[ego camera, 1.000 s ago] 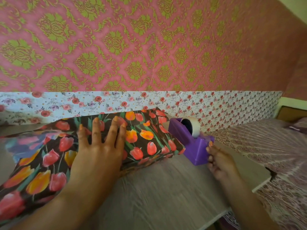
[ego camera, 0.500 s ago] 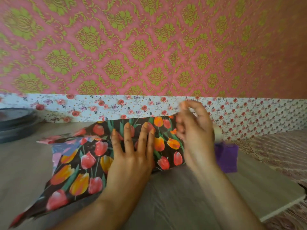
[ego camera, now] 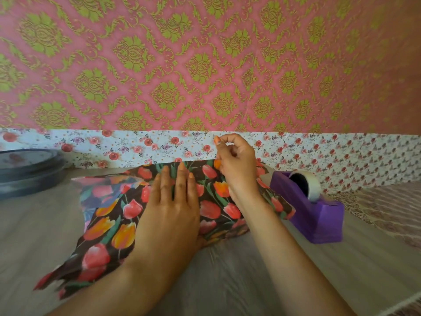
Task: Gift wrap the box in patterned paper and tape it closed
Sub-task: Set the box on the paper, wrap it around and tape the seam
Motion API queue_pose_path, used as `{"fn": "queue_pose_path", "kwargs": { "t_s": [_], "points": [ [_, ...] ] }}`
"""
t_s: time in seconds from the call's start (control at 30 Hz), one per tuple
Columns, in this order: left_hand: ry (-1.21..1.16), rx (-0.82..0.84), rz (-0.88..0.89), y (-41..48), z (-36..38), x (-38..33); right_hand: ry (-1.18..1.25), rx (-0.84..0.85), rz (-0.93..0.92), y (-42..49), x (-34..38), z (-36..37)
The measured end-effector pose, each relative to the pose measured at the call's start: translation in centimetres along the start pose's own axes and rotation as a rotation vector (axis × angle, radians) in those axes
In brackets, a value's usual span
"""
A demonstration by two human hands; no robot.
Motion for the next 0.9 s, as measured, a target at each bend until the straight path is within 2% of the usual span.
{"fn": "queue_pose_path", "kwargs": {
  "t_s": [0.07,0.13,0.17,0.23,0.37,0.6,0.77,0.9],
  "points": [
    [0.022,0.049,-0.072,-0.3,0.2,0.6,-0.004,0.016,0.016,0.1,0.0,0.3],
    [0.003,0.049,-0.044,-0.1,0.2,0.3,0.033,0.047,0.072,0.2,0.0,0.5],
    [0.004,0.135,-0.042,-0.2,1.1,0.3,0.065,0.064,0.109,0.2,0.1,0.5],
    [-0.077,0.112,-0.058,0.1,1.0,0.6,0.083,0.076,0.122,0.1,0.8,0.0],
    [-0.097,0.112,-0.135,-0.1,2.3,1.3,-0.104,0.118,-0.071,-1.7,2.4,-1.2],
    [0.011,0.051,-0.131,-0.5,2.0,0.5,-0.391,0.102,-0.109,-3.0,0.9,-0.8],
    [0.061,0.019,-0.102,-0.5,1.6,0.5,-0.678,0.067,-0.068,-2.1,0.7,-2.4],
    [0.047,0.010,-0.108,-0.6,1.6,0.3,-0.697,0.091,0.047,-1.2,0.0,-6.9]
  ]
}}
Point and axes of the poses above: each hand's wrist, its own y-axis towards the middle knuckle, its own z-axis out of the palm, x = y × z, the point moved 7 cm from there along y, towards the middle knuckle, and after that the axes turned 9 degrees about -x, right-handed, at the moved point
